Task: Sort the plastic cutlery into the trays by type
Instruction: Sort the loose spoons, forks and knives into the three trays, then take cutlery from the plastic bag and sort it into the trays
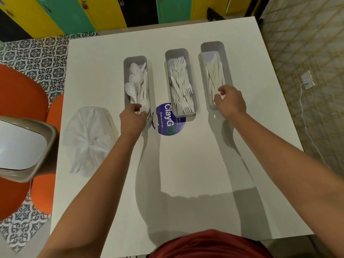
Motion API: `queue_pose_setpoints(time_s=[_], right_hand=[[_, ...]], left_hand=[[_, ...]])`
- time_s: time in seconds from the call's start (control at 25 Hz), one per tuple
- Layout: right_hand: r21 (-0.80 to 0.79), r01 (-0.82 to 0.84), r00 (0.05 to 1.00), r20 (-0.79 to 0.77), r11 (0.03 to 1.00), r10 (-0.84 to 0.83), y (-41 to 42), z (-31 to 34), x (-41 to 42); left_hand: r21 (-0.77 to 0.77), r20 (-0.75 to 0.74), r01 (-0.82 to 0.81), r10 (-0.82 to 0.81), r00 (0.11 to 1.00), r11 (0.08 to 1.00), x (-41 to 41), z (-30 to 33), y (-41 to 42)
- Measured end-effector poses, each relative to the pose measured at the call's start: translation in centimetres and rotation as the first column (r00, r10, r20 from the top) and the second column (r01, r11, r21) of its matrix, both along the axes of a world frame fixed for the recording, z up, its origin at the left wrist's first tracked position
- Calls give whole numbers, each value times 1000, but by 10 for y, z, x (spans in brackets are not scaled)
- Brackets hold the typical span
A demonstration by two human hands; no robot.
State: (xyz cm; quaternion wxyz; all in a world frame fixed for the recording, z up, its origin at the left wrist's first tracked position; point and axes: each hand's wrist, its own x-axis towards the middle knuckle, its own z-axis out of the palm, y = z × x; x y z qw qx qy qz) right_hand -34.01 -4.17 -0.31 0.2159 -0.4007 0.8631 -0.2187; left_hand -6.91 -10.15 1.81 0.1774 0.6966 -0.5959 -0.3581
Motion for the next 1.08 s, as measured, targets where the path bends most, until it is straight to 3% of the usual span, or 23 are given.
queue_pose_setpoints(time_s=[0.24,0.44,0.6,0.84,1.0,1.08], right_hand=[[-148,-278,956,50,949,288,15,12,53],[-197,-529,825,110,826,555,8,23,127],[-190,-683,700,103,705,706,-8,22,188],[-90,-837,541,18,540,841,-30,21,259],[49,-927,372,-27,373,928,-39,14,292],[122,-928,351,-20,351,936,-41,11,304]], left_hand=[[-46,-51,9,-12,999,999,12,9,25],[-190,-87,-78,63,994,979,56,17,42],[-237,25,-166,177,984,957,105,16,55],[-139,198,-264,288,937,954,160,2,67],[7,139,-203,200,970,979,183,-12,69],[60,134,-172,163,978,983,188,-15,68]])
